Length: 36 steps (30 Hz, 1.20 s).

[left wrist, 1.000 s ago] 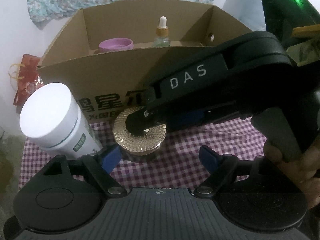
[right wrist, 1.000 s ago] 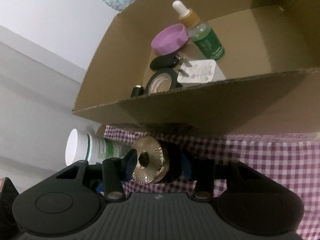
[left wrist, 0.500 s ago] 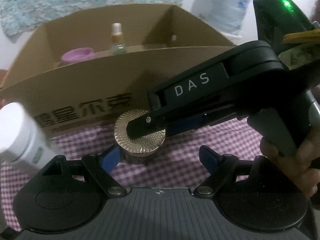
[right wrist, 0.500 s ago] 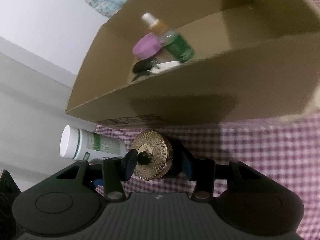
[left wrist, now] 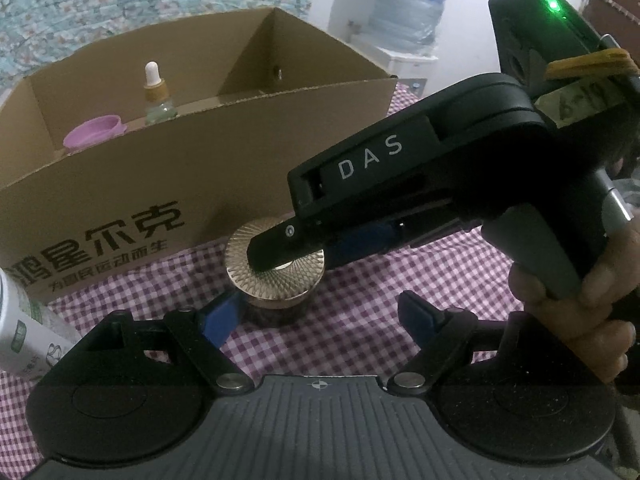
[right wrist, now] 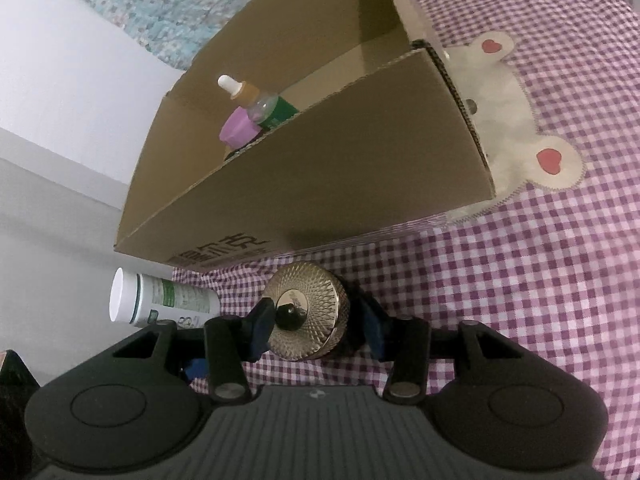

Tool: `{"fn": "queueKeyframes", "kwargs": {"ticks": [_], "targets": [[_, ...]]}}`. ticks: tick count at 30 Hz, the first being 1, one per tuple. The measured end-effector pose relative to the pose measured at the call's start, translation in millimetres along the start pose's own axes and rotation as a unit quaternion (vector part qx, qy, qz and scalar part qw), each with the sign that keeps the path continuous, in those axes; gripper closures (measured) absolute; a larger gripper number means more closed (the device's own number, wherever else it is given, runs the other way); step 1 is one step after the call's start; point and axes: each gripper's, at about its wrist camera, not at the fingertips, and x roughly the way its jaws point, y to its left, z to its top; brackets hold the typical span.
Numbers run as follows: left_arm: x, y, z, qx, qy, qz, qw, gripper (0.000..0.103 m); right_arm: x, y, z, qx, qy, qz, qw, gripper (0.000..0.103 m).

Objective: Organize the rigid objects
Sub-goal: 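Grasp the gold round jar by its lid with the right gripper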

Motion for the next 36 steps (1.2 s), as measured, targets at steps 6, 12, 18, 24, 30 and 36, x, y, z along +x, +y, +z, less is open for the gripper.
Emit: {"fn": "queueKeyframes", "kwargs": {"ticks": [6, 12, 18, 24, 30, 36], "targets": [[-3.8, 1.9, 2.8, 0.004, -0.011, 0.008, 0.9999, 0.019, -2.5, -3.2, -3.6, 0.012, -0.007, 0.003, 1.000, 0.052], [-4.2, 5.6, 6.7, 0.001, -0.016, 0.020, 0.9997, 0.019, -15.0, -11.3, -2.8, 0.025, -0.022, 0.006, 0.999, 0.052], [6.8, 14.8, 10.8, -0.013, -0.009, 0.032, 0.9994, 0.024, -11.5, -13.2, -2.7, 0.029, -0.018, 0.004, 0.999, 0.052], [20.2, 23.7, 14.9, -0.028, 0.004, 0.036, 0.9989, 0.038, 0.9, -10.0, -3.9, 0.032, -0.008, 0.002, 0.999, 0.052], [29.4, 27.1, 15.6, -0.041, 0.015, 0.025, 0.9988, 0.040, 6.5, -13.3, -4.6, 0.039, -0.002, 0.011, 0.999, 0.051], [30.0, 27.7, 14.8, -0.046, 0.012, 0.023, 0.9986, 0.041, 7.9, -13.9, -4.1, 0.042, -0.004, 0.012, 0.999, 0.049]]}}
